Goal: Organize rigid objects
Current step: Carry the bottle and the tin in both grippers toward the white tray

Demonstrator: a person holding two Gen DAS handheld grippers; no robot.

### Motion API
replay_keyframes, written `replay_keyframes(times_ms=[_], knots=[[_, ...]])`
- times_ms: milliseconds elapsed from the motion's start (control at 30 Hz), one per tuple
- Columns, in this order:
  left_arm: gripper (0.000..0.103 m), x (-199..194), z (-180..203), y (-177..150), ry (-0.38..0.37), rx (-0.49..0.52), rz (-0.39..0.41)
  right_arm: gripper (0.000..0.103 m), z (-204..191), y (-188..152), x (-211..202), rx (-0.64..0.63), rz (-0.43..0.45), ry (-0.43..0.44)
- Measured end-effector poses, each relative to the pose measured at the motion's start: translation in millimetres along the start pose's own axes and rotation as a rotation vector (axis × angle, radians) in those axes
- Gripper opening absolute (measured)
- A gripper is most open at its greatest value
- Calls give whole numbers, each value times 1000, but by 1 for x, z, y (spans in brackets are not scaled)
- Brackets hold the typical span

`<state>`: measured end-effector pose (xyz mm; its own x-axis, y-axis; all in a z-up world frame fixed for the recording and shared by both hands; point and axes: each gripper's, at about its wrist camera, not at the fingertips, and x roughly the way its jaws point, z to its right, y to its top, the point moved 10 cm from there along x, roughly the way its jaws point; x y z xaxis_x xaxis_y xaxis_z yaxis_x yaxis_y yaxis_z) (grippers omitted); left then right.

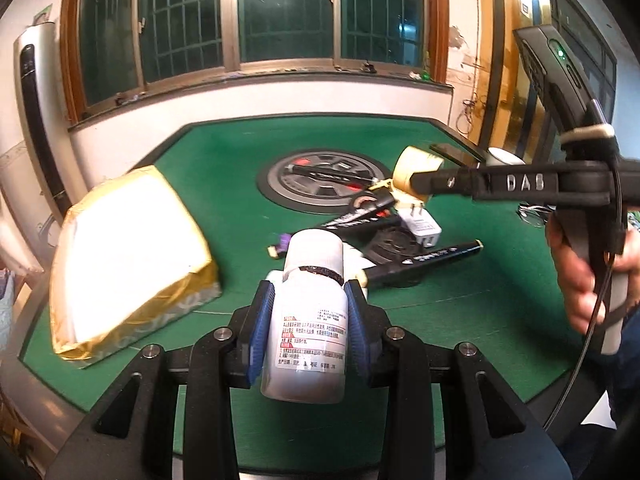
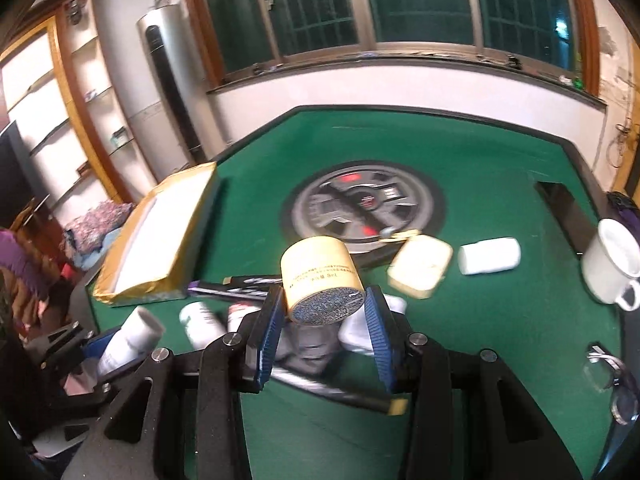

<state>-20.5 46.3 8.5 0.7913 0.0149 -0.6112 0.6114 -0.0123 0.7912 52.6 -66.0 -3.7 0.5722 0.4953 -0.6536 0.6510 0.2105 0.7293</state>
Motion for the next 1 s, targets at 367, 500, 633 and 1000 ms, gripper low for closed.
replay_keyframes(times_ms=[367,500,633,1000], knots=[[33,-10,-47,-3,55,-81,37,37,-81,-3,35,-102,-62,60],[33,-9,-67,-5,79,-105,45,37,-100,3,41,-135,-73,71],[33,-9,-85,-5,101,-129,49,37,-118,10,47,-161,-86,81],[33,2,-133,0,157,-196,43,36,-169,30,72,-253,-117,110]])
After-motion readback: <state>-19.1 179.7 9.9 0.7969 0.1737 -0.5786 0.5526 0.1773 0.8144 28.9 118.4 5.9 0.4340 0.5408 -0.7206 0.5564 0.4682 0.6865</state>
